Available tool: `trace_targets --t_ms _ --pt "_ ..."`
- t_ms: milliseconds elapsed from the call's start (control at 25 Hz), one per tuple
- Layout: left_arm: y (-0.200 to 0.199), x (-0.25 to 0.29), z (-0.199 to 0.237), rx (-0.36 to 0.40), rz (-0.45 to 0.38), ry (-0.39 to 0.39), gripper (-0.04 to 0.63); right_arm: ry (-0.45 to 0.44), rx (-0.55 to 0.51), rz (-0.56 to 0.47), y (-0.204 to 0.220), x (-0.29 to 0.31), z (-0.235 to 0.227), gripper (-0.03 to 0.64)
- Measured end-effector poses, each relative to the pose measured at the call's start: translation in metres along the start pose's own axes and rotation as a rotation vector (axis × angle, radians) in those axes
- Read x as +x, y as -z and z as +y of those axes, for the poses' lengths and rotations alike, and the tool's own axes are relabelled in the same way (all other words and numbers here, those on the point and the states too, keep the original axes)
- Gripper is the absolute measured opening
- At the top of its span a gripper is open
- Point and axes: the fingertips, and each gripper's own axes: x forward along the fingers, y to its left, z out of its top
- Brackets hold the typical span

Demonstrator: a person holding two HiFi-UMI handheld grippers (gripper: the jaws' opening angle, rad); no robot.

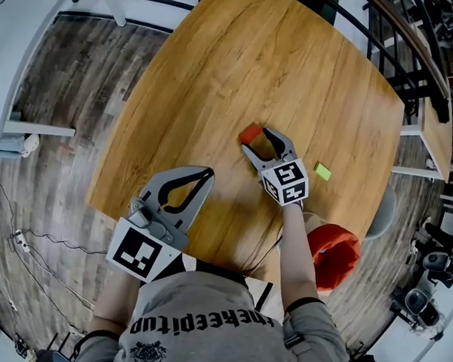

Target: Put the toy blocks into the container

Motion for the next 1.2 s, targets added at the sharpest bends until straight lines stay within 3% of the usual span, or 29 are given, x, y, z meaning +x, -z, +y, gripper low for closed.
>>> trace_targets --t_ms 360,800,1200 --pt "0.006 -0.001 0.007 -0.008 0.020 -0.004 0.014 -0.007 -0.029 0.098 0.015 0.020 -0.005 0.281" --pt "0.004 -0.003 0.002 0.008 0.015 0.022 0.014 0.011 0.005 0.127 0.017 0.020 -0.003 0.268" --pt "-0.004 -0.004 -0.005 0.015 -0.007 0.065 0.014 0.036 0.066 0.028 -0.012 -0.012 0.017 0.268"
